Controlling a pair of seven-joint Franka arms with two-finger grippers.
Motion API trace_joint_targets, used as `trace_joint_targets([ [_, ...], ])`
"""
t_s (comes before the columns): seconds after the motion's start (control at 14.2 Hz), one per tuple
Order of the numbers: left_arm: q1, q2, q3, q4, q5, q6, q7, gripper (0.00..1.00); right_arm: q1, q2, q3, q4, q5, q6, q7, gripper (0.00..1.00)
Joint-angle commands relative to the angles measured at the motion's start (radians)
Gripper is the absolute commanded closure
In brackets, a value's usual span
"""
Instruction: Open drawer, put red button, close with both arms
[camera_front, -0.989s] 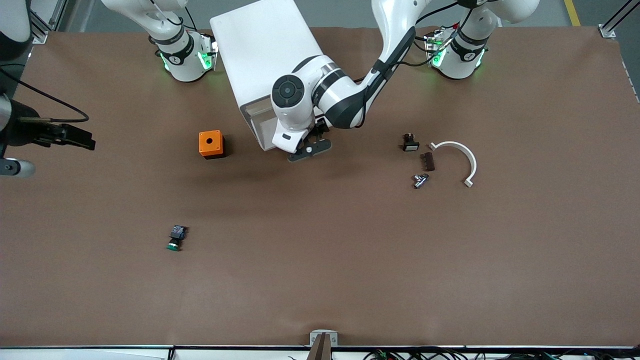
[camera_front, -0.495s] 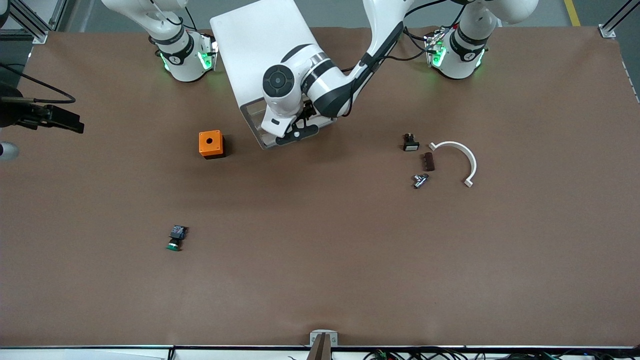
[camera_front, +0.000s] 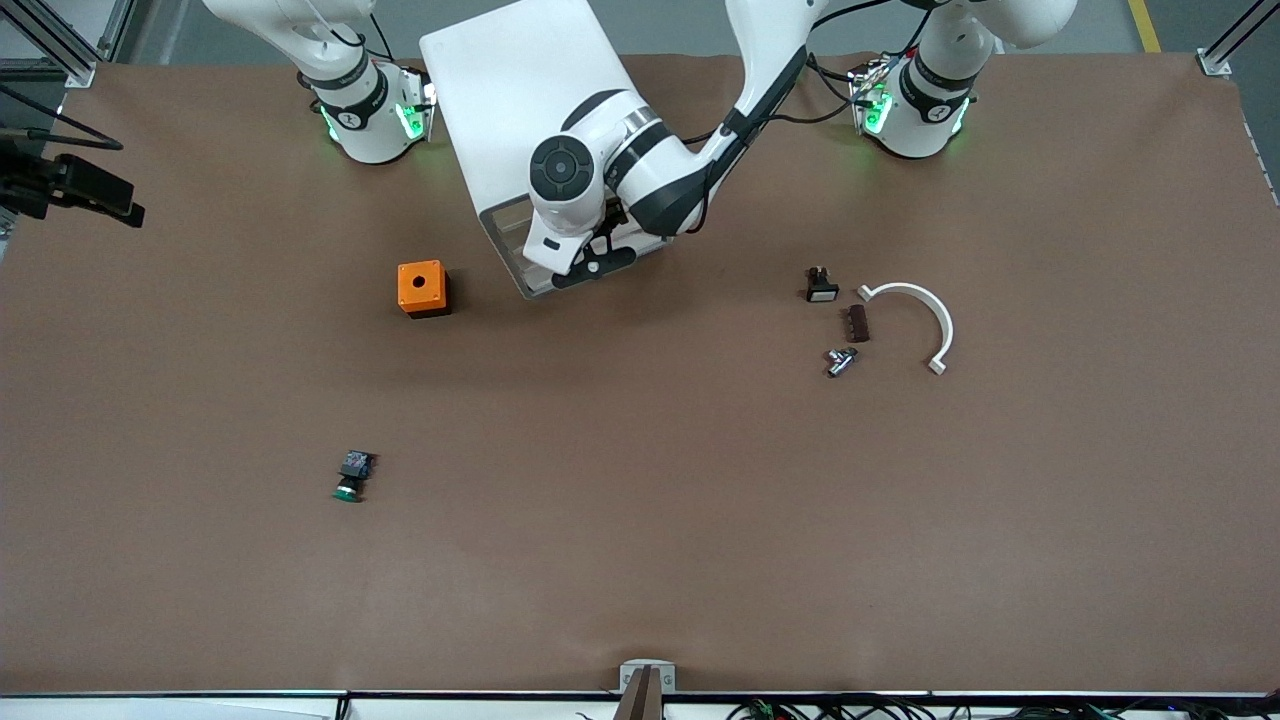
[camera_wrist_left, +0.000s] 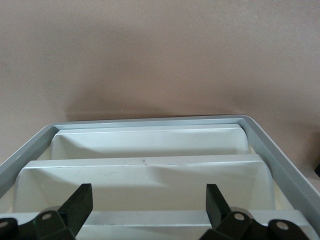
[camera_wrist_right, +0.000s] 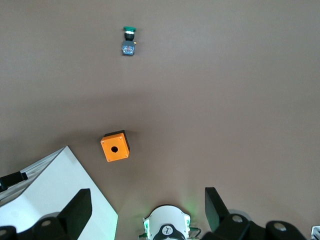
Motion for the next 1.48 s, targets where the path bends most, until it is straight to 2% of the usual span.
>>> trace_joint_targets([
  [0.0,-0.008,0.000,0.004,0.000,-0.034,0.013,-0.002,0.00,-0.010,-0.092,0.012,-0.134,-0.001,0.042,0.014,0.00],
  [0.21,0.019,-0.003,0.016,0.003,-0.026,0.013,-0.002,0.00,-0.016,-0.216,0.010,-0.310,0.005,0.136,0.016,0.00],
  [0.35,0.067,-0.009,0.016,0.006,-0.018,0.013,-0.002,0.00,-0.016,-0.250,0.012,-0.352,0.013,0.148,0.045,0.00],
  [1.13,0.275,-0.053,0.016,0.009,-0.015,0.006,-0.007,0.00,-0.017,-0.252,0.007,-0.352,0.048,0.211,0.062,0.00],
  [1.41,0.303,-0.064,0.018,0.009,-0.014,0.006,0.019,0.00,-0.017,-0.257,-0.006,-0.351,0.066,0.228,0.062,0.00],
])
